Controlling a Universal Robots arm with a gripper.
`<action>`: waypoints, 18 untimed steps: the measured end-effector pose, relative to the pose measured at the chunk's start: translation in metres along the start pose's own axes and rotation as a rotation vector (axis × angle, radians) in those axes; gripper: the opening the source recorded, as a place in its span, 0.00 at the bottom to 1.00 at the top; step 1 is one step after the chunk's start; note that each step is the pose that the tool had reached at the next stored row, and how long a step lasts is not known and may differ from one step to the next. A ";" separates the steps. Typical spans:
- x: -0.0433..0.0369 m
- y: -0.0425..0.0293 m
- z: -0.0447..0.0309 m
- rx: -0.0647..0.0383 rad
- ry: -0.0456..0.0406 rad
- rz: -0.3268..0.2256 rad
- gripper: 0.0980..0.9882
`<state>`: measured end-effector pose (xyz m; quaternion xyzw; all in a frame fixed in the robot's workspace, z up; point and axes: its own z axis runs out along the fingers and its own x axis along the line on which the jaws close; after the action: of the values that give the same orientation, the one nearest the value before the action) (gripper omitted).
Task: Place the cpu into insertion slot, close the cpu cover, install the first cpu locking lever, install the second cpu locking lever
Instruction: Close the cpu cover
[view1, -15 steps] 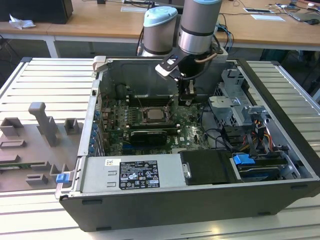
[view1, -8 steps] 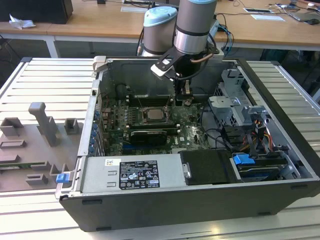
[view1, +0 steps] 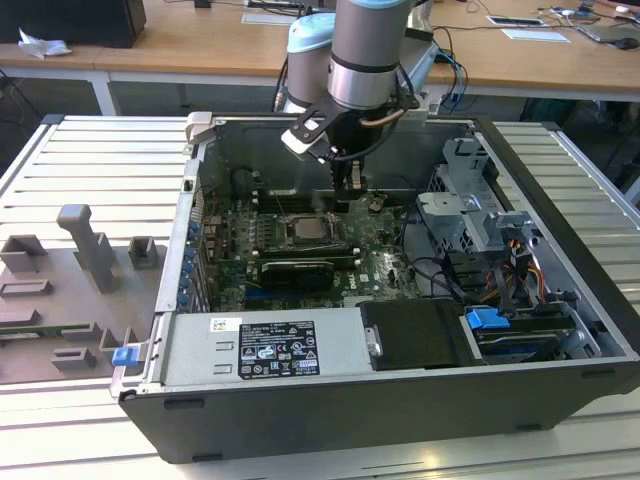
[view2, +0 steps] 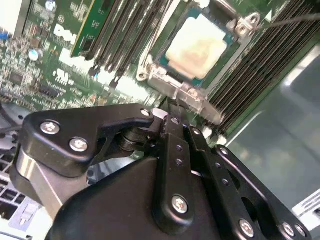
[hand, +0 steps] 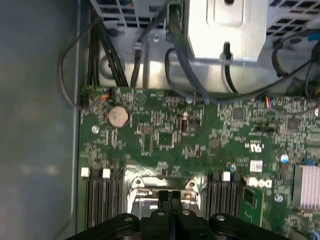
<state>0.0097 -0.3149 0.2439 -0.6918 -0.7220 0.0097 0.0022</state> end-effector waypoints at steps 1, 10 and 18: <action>0.0002 -0.0044 0.0006 0.000 0.0000 0.000 0.01; 0.0012 -0.0229 0.0173 0.000 -0.0006 -0.005 0.01; 0.0017 -0.0345 0.0193 0.000 -0.0009 -0.016 0.01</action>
<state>-0.0251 -0.3148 0.2252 -0.6860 -0.7275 0.0099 0.0019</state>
